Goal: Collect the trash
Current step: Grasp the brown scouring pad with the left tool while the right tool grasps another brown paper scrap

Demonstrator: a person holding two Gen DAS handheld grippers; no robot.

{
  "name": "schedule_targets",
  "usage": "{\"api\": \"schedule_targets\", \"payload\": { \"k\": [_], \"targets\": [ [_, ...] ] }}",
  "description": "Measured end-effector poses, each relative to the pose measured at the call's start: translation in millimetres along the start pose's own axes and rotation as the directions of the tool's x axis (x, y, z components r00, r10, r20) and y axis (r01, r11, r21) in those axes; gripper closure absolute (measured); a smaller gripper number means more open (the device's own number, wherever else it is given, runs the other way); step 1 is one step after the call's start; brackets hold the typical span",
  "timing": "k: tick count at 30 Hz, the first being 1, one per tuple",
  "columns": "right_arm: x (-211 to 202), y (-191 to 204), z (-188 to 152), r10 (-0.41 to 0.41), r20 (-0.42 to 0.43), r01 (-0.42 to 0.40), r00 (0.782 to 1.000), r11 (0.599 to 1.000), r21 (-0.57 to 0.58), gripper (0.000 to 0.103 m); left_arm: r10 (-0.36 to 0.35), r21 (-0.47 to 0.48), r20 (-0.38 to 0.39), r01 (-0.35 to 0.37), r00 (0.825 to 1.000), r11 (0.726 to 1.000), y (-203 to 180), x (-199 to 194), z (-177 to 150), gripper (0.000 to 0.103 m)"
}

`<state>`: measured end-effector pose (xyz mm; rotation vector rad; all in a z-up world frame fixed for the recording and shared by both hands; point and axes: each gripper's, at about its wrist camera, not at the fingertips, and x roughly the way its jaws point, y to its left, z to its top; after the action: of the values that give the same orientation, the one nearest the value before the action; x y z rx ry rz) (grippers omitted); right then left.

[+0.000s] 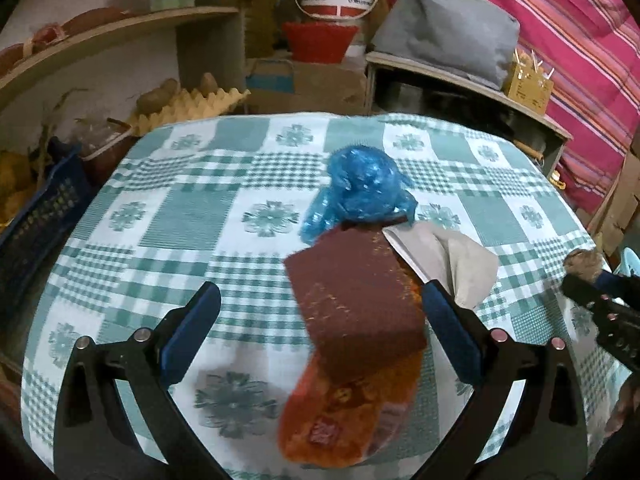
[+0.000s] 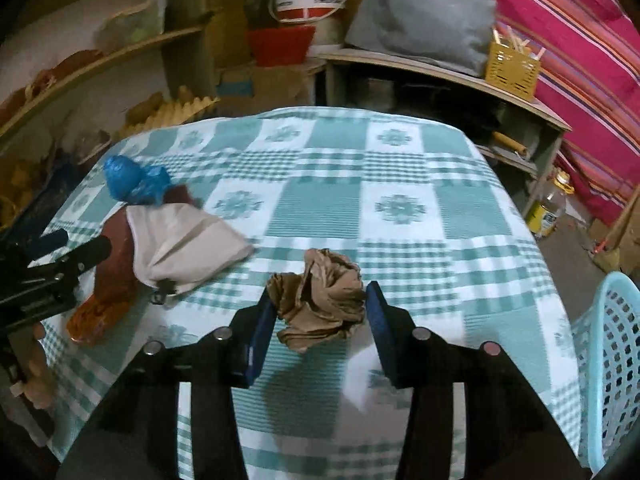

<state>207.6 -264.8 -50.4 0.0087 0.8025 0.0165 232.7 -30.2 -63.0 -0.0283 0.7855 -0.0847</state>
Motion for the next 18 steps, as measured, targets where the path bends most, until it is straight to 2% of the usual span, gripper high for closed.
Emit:
{"api": "schedule_targets", "payload": {
  "k": [8,12,14,18],
  "targets": [
    [-9,-22,0,-0.014,0.013,0.014,1.0,1.0,0.02,0.058,-0.018,-0.019,-0.064,0.017,0.998,1.0,-1,22,-1,0.006],
    [-13,-28,-1,-0.018,0.024,0.017,1.0,1.0,0.026,0.058,-0.083,-0.055,-0.098,0.078,0.992,0.995,2,28,-1,0.026],
    [-13,-31,0,-0.02,0.027,0.019,0.999,0.999,0.034,0.058,-0.093,-0.062,-0.107,0.087,0.99,0.994,3,30,-2,0.036],
    [-15,-33,0,-0.023,0.033,0.022,0.999,0.999,0.037,0.058,-0.089,-0.05,-0.083,0.085,0.993,0.995,3,23,-2,0.039]
  ]
}}
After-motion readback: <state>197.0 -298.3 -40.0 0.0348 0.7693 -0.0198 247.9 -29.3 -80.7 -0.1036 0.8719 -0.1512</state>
